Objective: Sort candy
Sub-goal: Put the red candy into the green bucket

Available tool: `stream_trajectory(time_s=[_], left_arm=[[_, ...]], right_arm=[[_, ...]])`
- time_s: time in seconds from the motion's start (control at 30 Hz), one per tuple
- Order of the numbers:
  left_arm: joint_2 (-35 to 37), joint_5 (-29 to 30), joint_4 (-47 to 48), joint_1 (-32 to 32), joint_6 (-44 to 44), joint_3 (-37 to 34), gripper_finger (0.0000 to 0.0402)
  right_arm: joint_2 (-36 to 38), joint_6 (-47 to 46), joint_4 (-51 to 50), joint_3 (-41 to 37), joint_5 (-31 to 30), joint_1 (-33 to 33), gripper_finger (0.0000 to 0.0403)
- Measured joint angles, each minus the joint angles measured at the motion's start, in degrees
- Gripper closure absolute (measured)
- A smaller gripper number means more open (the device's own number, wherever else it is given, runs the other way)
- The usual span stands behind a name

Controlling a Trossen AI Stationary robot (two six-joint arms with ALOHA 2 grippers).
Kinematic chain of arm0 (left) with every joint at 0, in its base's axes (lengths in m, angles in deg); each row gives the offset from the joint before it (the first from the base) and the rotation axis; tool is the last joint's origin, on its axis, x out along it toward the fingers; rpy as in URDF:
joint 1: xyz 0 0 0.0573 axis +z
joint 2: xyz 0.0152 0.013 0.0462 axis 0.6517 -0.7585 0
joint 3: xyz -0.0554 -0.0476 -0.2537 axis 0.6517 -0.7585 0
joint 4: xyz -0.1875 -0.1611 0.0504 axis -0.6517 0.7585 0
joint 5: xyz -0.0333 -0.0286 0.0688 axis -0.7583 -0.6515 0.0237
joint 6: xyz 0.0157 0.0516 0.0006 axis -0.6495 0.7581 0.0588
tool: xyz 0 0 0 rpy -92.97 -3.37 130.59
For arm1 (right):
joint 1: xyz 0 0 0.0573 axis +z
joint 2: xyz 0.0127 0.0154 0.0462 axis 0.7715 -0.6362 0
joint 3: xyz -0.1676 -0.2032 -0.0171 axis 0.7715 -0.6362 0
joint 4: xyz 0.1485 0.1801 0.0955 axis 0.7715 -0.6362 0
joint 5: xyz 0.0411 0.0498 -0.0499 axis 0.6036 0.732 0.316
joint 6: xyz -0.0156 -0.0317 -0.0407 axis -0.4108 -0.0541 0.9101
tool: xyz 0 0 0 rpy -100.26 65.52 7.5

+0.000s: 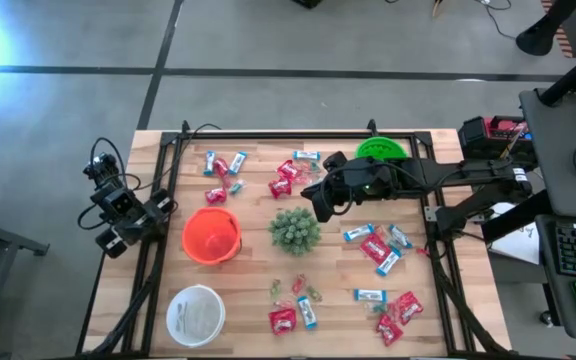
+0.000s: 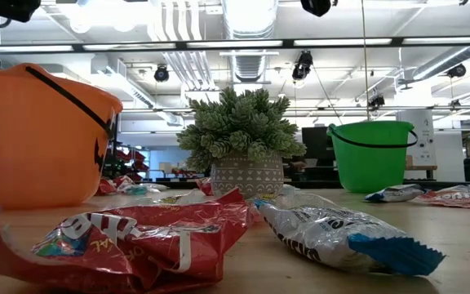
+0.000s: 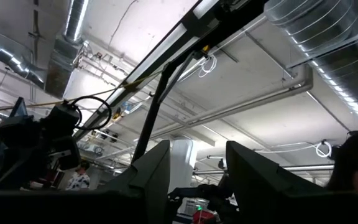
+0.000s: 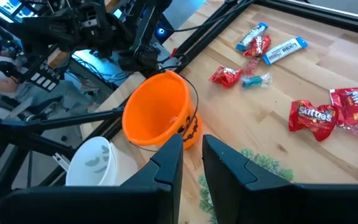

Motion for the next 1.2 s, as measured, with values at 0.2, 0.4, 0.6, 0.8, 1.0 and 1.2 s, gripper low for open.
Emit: stream_trajectory(time_s=[0.2, 0.4, 0.6, 0.8, 1.0, 1.2], left_arm=[[0.0, -0.52, -0.12, 0.0, -0.11, 0.0, 0.0263], [-0.37, 8.31, -0.24, 0.02, -10.64, 0.0, 0.0263], [-0.48, 16.43, -0.62, 0.02, -11.49, 0.0, 0.0263], [-1.32, 14.96, 0.76, 0.02, -11.27, 0.49, 0.0263], [-5.25, 21.42, 3.85, 0.02, -6.0, 4.85, 0.0263], [-9.14, 21.44, 6.62, 0.02, -3.89, 12.64, 0.0263]], right_arm=[[-0.06, 0.0, 0.01, 0.0, -0.04, 0.0, 0.0349], [-0.06, 0.0, 0.0, 0.0, -0.05, 0.0, 0.0348], [-0.06, 0.0, -0.01, 0.0, -0.07, 0.0, 0.0349], [-0.06, 0.09, -0.02, 0.0, -0.07, 0.0, 0.0349], [-0.06, 0.17, -0.02, 0.0, -0.09, 0.0, 0.0349], [-0.06, 0.55, -0.02, 0.0, -0.07, 0.0, 0.0349]])
